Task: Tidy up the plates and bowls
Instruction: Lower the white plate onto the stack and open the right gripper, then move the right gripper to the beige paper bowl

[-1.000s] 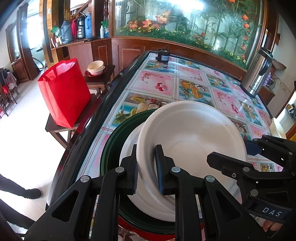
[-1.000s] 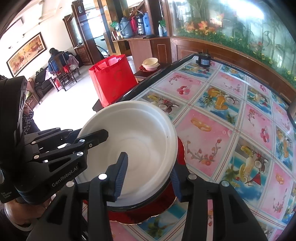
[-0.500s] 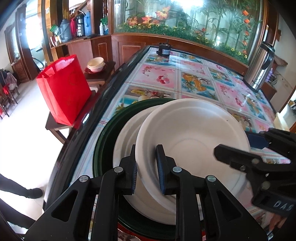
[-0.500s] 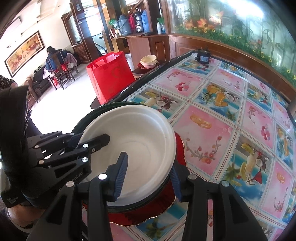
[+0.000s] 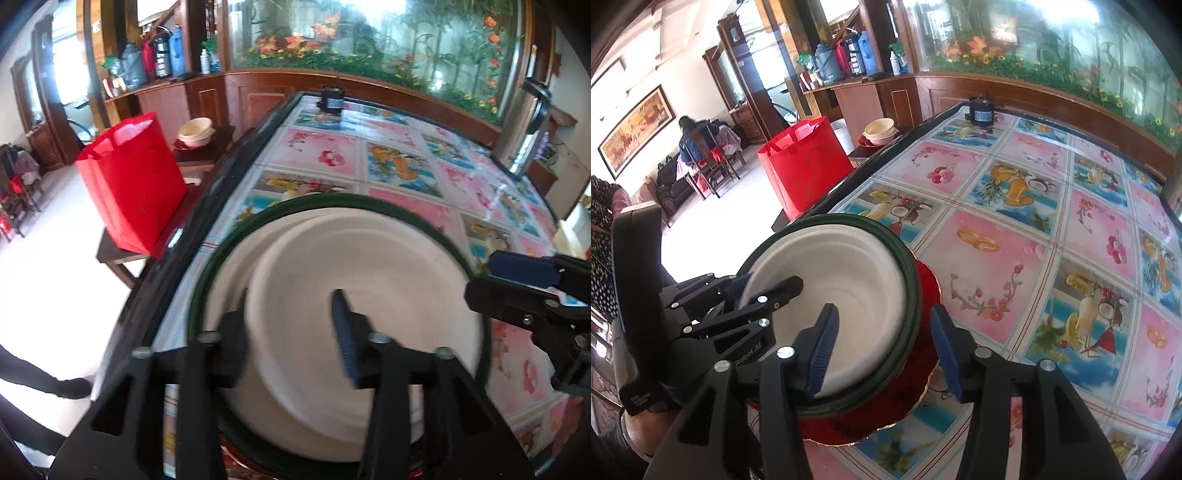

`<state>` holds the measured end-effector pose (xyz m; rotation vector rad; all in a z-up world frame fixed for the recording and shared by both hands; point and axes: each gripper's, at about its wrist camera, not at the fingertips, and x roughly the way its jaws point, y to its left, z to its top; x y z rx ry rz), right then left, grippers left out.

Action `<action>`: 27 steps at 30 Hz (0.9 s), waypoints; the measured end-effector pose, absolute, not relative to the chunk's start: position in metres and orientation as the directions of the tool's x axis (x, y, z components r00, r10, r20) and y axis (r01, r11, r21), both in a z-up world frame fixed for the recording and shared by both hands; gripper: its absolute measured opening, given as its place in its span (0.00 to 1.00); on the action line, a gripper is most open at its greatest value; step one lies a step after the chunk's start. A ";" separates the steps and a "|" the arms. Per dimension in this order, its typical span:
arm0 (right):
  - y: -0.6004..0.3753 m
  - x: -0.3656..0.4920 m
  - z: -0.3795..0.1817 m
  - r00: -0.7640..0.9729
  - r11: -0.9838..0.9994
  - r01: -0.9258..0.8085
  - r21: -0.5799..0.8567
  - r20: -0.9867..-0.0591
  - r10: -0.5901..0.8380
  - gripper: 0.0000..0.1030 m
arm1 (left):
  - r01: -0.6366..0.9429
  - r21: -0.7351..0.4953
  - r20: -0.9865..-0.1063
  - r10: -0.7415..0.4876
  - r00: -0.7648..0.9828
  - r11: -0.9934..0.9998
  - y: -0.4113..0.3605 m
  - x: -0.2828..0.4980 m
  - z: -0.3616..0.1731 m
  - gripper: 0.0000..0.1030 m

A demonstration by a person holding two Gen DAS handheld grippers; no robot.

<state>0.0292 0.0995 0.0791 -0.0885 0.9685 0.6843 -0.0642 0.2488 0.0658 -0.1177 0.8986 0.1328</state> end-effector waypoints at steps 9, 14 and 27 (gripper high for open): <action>0.065 0.030 0.077 0.358 0.788 -0.518 0.332 -0.753 0.552 0.63 | -0.182 0.008 -0.706 0.134 0.695 0.983 0.234 -0.075 0.096 0.66; 0.036 0.034 0.077 0.384 0.812 -0.471 0.344 -0.749 0.540 0.64 | -0.132 0.010 -0.687 0.103 0.719 0.991 0.206 -0.066 0.107 0.69; -0.087 0.034 0.075 0.477 0.908 -0.283 0.309 -0.776 0.413 0.69 | 0.089 -0.021 -0.711 -0.078 0.699 0.996 0.080 -0.020 0.099 0.69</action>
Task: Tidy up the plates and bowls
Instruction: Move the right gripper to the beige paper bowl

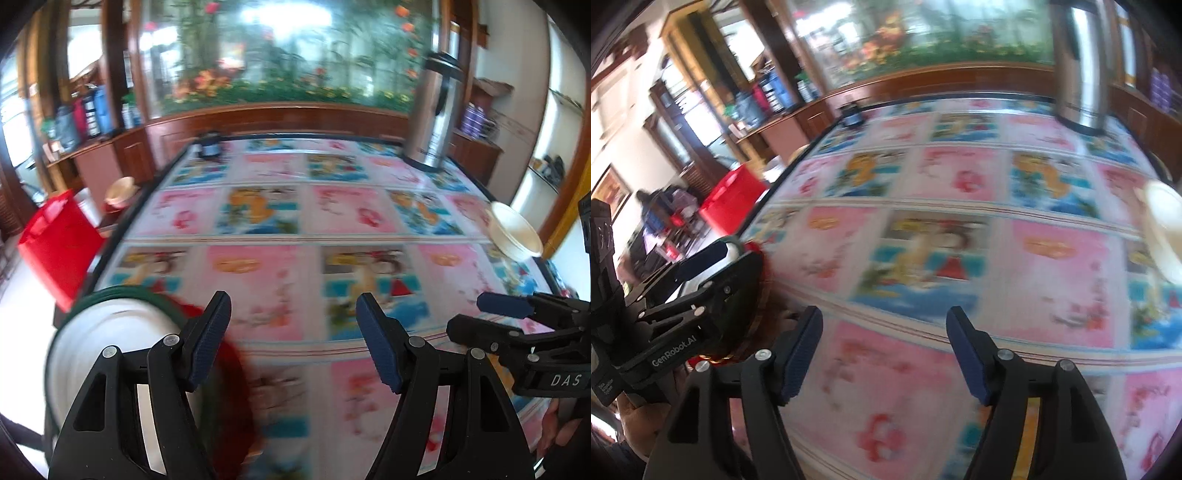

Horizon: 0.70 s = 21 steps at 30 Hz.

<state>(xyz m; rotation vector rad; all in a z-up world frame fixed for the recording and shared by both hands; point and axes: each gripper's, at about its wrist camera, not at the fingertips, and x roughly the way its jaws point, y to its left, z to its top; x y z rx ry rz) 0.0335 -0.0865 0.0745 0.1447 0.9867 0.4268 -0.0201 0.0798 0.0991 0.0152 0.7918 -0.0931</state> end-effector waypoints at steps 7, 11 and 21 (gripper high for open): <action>-0.167 0.033 0.077 0.530 0.943 -0.159 0.291 -0.781 0.331 0.71 | 0.216 -0.034 -0.732 -0.171 0.659 0.976 0.000 0.002 0.096 0.69; -0.217 0.031 0.080 0.558 0.956 -0.081 0.282 -0.782 0.278 0.71 | 0.286 -0.073 -0.745 -0.243 0.621 0.955 -0.052 0.022 0.095 0.69; -0.342 0.044 0.092 0.619 0.959 0.107 0.264 -0.772 0.143 0.74 | 0.393 -0.146 -0.773 -0.353 0.527 0.908 -0.168 0.086 0.090 0.69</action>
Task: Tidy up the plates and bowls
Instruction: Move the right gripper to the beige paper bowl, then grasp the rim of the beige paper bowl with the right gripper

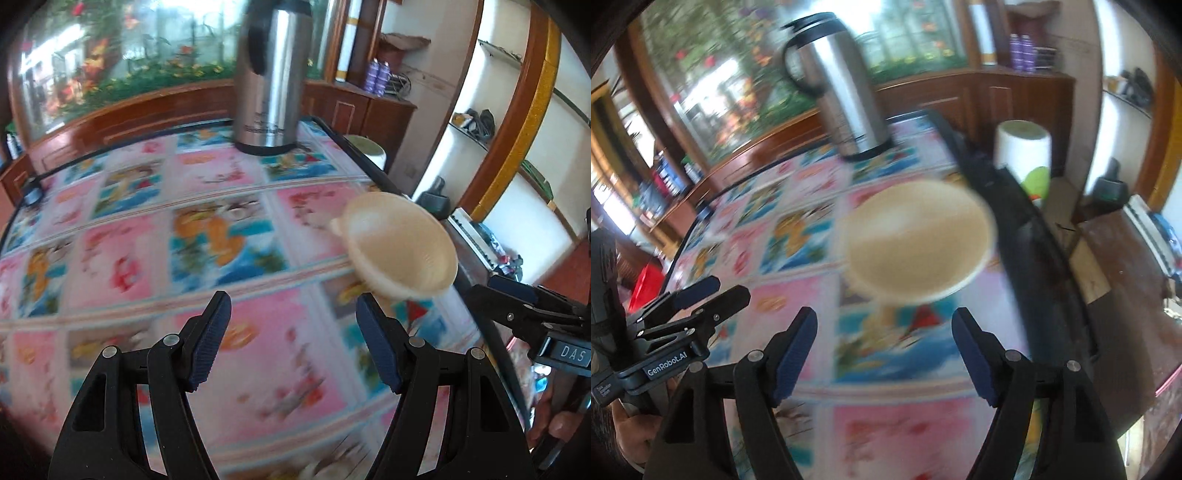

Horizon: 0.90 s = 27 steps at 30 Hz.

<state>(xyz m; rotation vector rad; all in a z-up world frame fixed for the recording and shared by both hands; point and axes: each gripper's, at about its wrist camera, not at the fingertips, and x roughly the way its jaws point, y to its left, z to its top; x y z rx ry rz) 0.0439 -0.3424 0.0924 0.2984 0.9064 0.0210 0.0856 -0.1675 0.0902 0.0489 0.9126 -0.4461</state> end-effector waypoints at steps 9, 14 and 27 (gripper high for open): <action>-0.395 0.094 0.067 0.582 0.948 0.148 0.280 -0.800 0.145 0.74 | 0.389 -0.183 -0.818 -0.359 0.449 0.903 -0.221 0.135 0.059 0.68; -0.402 0.116 0.049 0.546 0.954 0.137 0.266 -0.824 0.151 0.59 | 0.383 -0.186 -0.828 -0.354 0.435 0.905 -0.232 0.147 0.047 0.68; -0.394 0.112 0.047 0.538 0.959 0.076 0.271 -0.822 0.190 0.27 | 0.420 -0.141 -0.856 -0.324 0.403 0.896 -0.242 0.143 0.036 0.16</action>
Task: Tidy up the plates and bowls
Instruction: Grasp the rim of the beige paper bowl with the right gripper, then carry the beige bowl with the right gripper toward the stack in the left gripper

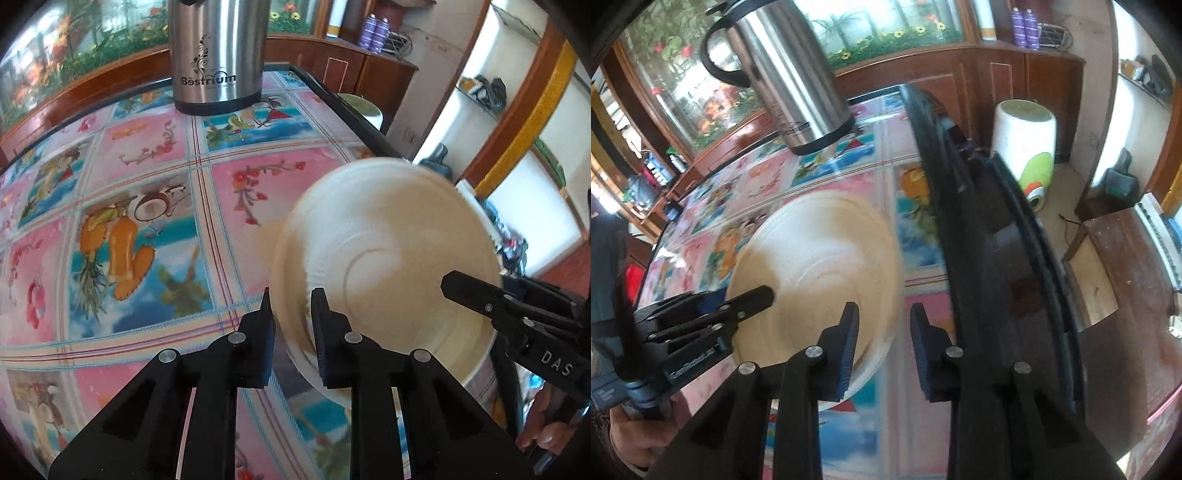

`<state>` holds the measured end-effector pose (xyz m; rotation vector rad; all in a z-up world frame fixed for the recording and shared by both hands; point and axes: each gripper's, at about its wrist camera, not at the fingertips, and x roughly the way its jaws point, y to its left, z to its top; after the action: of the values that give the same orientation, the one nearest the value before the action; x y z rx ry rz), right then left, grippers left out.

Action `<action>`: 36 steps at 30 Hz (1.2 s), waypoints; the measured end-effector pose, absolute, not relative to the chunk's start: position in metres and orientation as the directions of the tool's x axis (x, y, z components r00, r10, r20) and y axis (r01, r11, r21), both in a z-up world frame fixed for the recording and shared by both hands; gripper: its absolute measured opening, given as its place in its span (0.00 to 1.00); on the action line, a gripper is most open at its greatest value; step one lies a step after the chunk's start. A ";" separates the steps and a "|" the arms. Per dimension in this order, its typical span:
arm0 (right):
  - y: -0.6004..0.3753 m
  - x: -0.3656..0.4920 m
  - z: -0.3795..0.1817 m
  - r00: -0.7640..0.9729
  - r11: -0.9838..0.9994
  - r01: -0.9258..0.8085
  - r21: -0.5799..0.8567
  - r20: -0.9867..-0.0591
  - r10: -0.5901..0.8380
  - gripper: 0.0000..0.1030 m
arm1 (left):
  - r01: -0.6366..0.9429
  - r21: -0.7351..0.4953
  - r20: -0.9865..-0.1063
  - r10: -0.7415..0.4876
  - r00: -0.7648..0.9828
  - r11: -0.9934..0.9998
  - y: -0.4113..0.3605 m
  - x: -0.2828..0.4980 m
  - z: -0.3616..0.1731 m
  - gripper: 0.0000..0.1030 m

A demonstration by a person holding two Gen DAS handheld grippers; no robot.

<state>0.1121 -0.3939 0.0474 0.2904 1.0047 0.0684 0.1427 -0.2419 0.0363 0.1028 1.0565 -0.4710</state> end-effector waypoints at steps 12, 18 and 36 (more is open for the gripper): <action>-0.334 0.076 0.050 0.520 0.967 -0.005 0.256 -0.825 0.221 0.27 | 0.380 -0.171 -0.864 -0.324 0.386 0.909 -0.177 0.100 0.043 0.15; -0.286 0.054 0.051 0.510 0.960 -0.071 0.270 -0.818 0.268 0.27 | 0.341 -0.148 -0.863 -0.289 0.414 0.928 -0.126 0.066 0.049 0.15; -0.151 0.034 0.049 0.440 0.921 -0.261 0.289 -0.814 0.380 0.30 | 0.179 -0.090 -0.835 -0.172 0.523 0.980 0.009 0.002 0.070 0.15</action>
<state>0.0338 -0.1514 0.0494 0.1266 1.0419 0.3992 0.0020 0.0091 0.0701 0.0070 0.9991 -0.2102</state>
